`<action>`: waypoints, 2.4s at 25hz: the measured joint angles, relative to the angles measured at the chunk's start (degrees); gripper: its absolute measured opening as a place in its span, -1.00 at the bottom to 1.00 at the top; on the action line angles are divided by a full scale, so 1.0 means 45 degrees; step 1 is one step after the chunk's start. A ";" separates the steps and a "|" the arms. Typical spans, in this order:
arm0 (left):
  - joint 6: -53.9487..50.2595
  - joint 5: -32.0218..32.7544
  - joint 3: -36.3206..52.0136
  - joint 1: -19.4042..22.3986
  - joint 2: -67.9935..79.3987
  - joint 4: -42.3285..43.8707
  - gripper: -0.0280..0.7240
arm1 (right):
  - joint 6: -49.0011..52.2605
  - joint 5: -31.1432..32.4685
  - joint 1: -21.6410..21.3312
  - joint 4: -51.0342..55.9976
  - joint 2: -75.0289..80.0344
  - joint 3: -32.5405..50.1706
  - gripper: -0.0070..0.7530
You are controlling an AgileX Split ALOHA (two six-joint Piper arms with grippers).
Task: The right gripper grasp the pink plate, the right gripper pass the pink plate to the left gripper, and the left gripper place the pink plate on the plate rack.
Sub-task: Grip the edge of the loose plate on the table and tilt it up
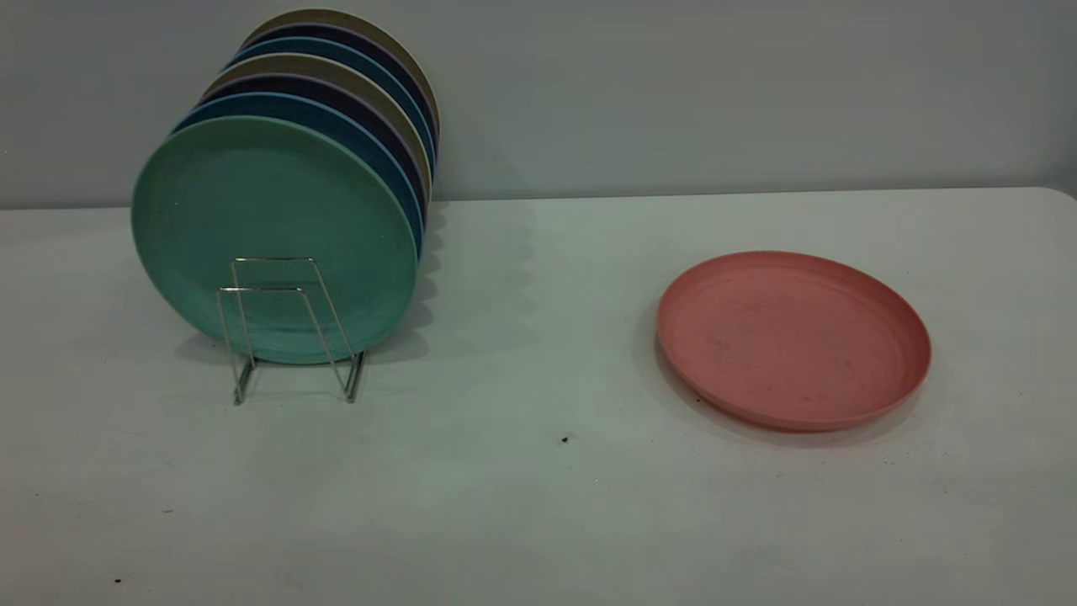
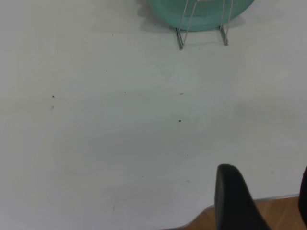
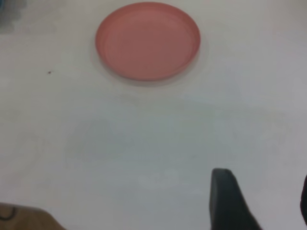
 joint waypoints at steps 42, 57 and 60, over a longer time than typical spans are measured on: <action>-0.0440 0.0000 0.0000 0.0000 0.0036 0.0000 0.03 | 0.0000 -0.0040 0.0000 0.0329 0.0012 0.0000 0.03; 0.0205 -0.2693 -0.3717 0.0000 0.9944 0.0540 0.56 | -0.1163 -0.3639 0.0000 0.2674 0.9100 -0.1625 0.33; 0.1081 -0.3827 -0.4402 0.0000 1.1934 0.0100 0.56 | -0.2122 -0.4958 0.0000 0.3990 1.1090 -0.1681 0.34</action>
